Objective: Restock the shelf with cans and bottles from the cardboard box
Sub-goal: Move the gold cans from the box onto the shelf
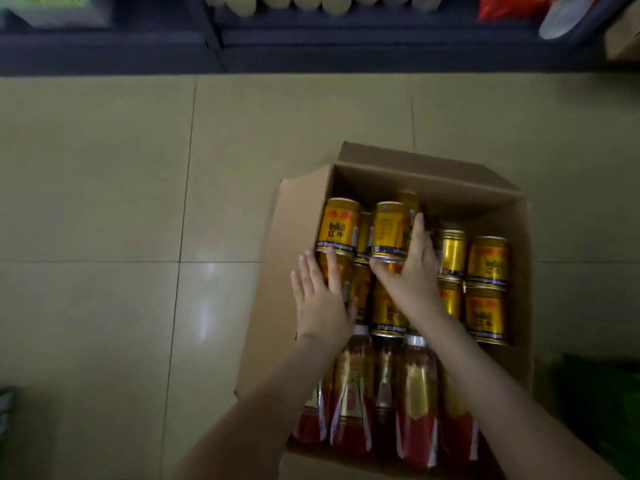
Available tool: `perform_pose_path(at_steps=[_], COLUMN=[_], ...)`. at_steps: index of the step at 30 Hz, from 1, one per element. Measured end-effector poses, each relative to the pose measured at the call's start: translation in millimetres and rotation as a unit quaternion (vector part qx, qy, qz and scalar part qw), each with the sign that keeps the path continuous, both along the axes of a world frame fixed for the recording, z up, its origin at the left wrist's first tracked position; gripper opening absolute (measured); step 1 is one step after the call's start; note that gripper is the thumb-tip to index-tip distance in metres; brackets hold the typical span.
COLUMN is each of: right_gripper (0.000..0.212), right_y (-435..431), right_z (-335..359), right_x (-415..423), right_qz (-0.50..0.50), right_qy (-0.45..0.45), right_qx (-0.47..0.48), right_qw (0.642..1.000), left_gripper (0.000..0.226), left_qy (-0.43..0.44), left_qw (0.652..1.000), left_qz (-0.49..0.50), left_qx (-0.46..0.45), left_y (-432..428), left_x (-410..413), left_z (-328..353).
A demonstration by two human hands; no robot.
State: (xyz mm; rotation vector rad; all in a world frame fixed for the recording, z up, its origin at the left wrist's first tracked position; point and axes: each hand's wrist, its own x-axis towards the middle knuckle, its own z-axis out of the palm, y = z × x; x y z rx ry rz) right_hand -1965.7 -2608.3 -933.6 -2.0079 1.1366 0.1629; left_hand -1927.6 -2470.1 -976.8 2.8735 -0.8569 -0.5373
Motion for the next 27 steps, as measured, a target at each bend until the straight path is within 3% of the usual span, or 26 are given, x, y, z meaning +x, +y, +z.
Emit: perform_pose_path(at_steps=[3,8,11,16,19,23,27], right_gripper=[0.102,0.093,0.096,0.097,0.100,0.100,0.089], right_y=[-6.2,1.6,11.0,44.8,58.0,67.4,73.9], right_z=[-28.5,-35.1,-23.1,33.7,103.4,219.1,343.3], right_x=[24.9,32.2,8.9,-55.6,-86.1,-109.9,-111.6], right_qz=[-0.008,0.018,0.013,-0.047,-0.029,-0.061,-0.162], right_qy=[-0.044,0.025,0.038,-0.005,-0.052,-0.095,-0.221], right_qx=[-0.005,-0.086,-0.054,0.043,0.094,0.158,0.202], right_qw=[0.999,0.996,0.998,0.998,0.994,0.981,0.940], left_gripper=[0.096,0.089,0.091,0.099,0.094,0.092,0.092], left_qy=[-0.056,-0.087,-0.079,0.059,0.154,0.281,0.419], left_qw=[0.998,0.995,0.992,0.994,0.975,0.919,0.835], left_qz=[-0.009,-0.046,-0.089,-0.060,-0.040,-0.017,0.051], left_qx=[-0.008,-0.018,-0.031,-0.071,-0.153,-0.275,-0.353], left_y=[-0.5,9.0,11.1,28.1,47.2,61.5,53.8], left_x=[-12.2,-19.3,-17.0,-18.2,-15.7,-8.2,-10.8], left_z=[-19.4,-25.1,-18.4,39.7,114.5,245.6,366.1])
